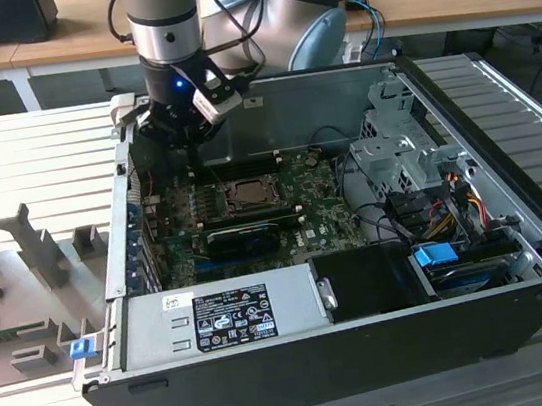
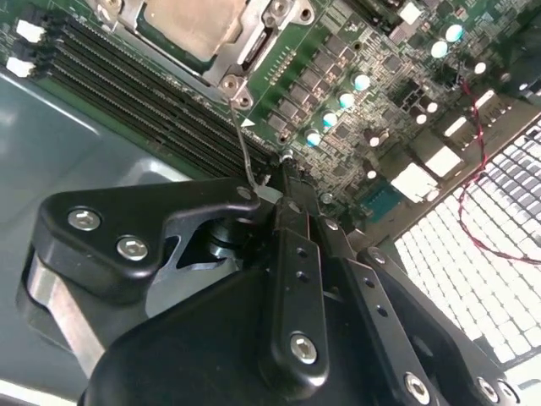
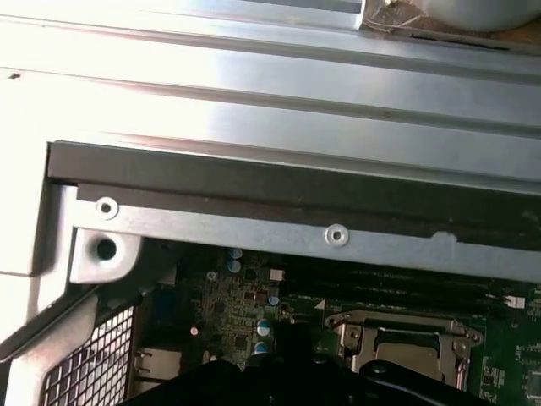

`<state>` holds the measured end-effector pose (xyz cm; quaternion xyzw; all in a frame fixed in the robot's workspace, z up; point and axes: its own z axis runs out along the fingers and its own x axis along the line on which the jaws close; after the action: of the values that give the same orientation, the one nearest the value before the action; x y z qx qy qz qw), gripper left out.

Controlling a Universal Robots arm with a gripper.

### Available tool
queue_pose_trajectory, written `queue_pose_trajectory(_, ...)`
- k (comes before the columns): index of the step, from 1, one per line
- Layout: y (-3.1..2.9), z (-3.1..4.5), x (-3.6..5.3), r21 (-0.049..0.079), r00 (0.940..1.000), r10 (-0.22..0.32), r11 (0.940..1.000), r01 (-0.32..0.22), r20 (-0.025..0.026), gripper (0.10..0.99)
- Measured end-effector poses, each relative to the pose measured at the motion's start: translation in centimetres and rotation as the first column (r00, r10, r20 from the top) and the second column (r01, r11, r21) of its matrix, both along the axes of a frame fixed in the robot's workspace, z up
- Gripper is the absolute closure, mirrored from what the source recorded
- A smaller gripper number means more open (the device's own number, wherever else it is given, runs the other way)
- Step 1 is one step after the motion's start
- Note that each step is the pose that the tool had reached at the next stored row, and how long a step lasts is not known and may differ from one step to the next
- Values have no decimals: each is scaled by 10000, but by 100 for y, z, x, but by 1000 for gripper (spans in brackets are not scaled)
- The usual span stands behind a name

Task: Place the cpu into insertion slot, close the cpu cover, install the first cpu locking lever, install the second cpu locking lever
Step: 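Install the first cpu locking lever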

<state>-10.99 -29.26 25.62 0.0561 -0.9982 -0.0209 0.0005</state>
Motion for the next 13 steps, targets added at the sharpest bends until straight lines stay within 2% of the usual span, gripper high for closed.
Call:
queue_pose_trajectory(8,0,-3,124,0,10000,-1,10000,1,0,980)
queue_pose_trajectory(13,0,-5,235,0,10000,-1,10000,1,0,980)
